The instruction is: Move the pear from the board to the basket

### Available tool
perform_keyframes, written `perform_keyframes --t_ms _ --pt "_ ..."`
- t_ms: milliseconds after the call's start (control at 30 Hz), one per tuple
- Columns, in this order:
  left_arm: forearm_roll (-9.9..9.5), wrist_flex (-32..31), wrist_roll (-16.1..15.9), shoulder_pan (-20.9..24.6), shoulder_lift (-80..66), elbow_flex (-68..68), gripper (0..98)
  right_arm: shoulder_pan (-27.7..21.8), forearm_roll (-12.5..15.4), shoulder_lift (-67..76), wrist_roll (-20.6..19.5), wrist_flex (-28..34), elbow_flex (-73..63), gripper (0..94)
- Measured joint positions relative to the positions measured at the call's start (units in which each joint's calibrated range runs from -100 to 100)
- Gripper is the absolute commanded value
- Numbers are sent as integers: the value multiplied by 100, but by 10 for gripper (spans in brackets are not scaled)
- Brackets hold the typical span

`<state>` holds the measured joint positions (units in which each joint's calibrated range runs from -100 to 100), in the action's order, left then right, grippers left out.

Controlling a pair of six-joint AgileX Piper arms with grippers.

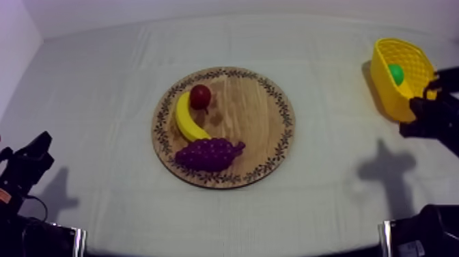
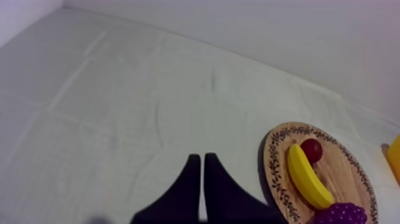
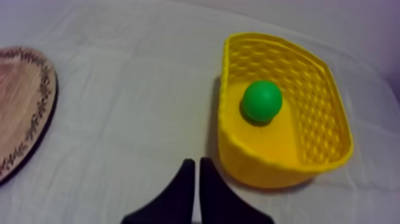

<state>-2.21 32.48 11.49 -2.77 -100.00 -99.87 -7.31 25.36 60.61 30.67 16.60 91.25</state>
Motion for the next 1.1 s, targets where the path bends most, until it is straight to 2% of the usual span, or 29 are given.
perform_keyframes --t_ms 100,267,367,533,700,833,933,1100 --pt "0 0 0 0 0 0 1 -177 -278 860 -35 667 306 3" --pt "0 0 0 0 0 0 1 -86 -1118 2321 -432 1790 420 3" --pt "0 0 0 0 0 0 1 69 -1503 2972 -874 2349 450 3" --pt "0 0 0 0 0 0 1 185 -2039 3502 -1738 2724 538 3" --pt "0 0 -3 0 0 0 1 190 -2309 3513 -2266 2550 723 35" --pt "0 0 0 0 0 0 1 190 -2385 3513 -2406 2206 829 13" --pt "0 0 0 0 0 0 1 190 -2397 3513 -2341 2187 845 7" --pt "0 0 0 0 0 0 1 190 -2401 3513 -1933 2161 852 5"
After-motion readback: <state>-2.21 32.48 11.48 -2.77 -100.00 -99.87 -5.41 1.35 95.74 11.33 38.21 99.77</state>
